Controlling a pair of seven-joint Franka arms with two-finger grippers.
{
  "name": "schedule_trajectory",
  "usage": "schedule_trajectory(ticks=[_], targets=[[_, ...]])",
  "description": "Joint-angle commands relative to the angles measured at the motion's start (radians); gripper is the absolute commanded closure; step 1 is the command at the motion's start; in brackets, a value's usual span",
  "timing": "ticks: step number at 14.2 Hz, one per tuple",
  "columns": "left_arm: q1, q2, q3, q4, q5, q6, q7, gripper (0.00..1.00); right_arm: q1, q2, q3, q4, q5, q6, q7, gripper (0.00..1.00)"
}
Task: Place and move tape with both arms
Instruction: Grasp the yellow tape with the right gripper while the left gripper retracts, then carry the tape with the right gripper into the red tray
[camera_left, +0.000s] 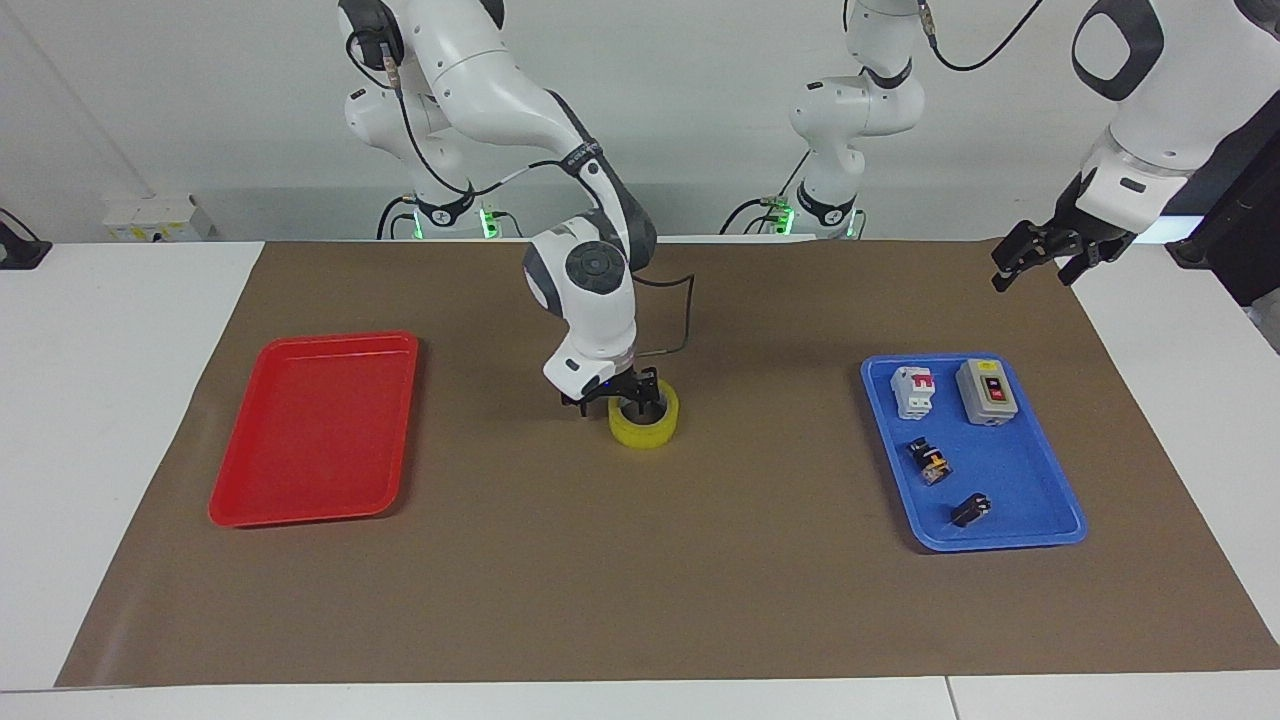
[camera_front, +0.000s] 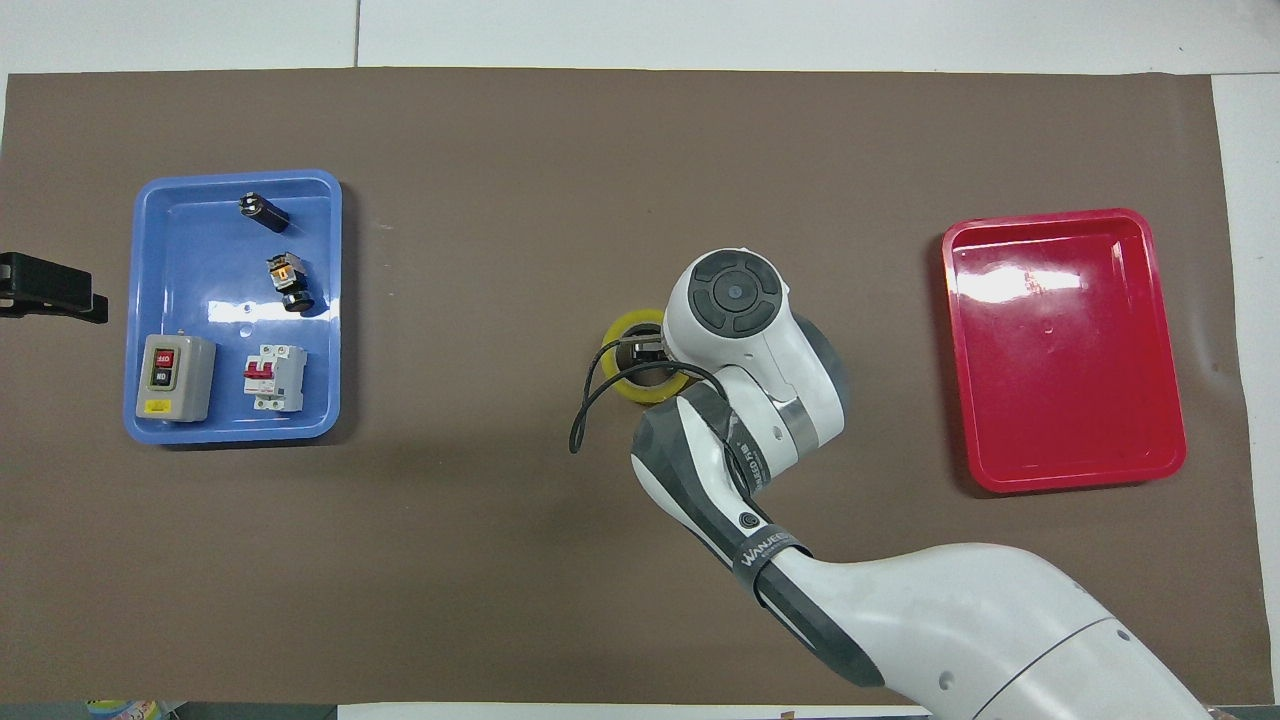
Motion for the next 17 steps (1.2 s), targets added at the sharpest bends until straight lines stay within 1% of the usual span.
schedule_trajectory(ticks=[1,2,4,7,8,9,10,11,12,15,17], targets=[[0.0,-0.002,-0.002,0.011,-0.009,0.006,0.017,0.0,-0.011,-0.029,0.001,-0.036,0.014,0.015,-0.03,0.9],[0.0,-0.001,-0.003,0.011,-0.008,0.006,0.02,0.0,-0.011,-0.029,0.003,-0.036,0.014,0.013,-0.03,1.0],[0.0,-0.002,-0.003,0.009,-0.009,0.003,0.023,0.0,-0.003,-0.027,0.001,-0.022,0.014,-0.005,-0.025,1.0],[-0.019,-0.008,-0.003,-0.005,-0.012,0.007,0.031,0.0,-0.02,-0.019,-0.005,0.07,-0.009,-0.108,-0.031,1.0],[-0.019,-0.01,-0.003,-0.005,-0.012,0.001,0.029,0.0,-0.031,-0.021,-0.011,0.107,-0.039,-0.152,-0.034,1.0],[-0.019,-0.013,-0.003,-0.005,-0.012,0.001,0.029,0.0,-0.067,-0.03,-0.012,0.124,-0.081,-0.198,-0.062,1.0],[-0.019,-0.019,-0.003,-0.005,-0.012,0.001,0.029,0.0,-0.131,-0.067,-0.011,0.124,-0.093,-0.235,-0.155,1.0],[-0.019,-0.021,-0.003,-0.005,-0.012,0.003,0.029,0.0,-0.196,-0.097,-0.011,0.112,-0.09,-0.255,-0.279,1.0],[-0.017,-0.021,-0.002,-0.003,-0.012,0.003,0.029,0.0,-0.291,-0.12,-0.009,0.11,-0.09,-0.281,-0.409,1.0],[-0.016,-0.021,-0.002,-0.003,-0.012,0.003,0.029,0.0,-0.481,-0.137,-0.011,0.108,-0.086,-0.335,-0.702,1.0],[-0.017,-0.021,-0.002,-0.003,-0.012,0.003,0.029,0.0,-0.595,-0.139,-0.011,0.092,-0.089,-0.334,-0.824,1.0]])
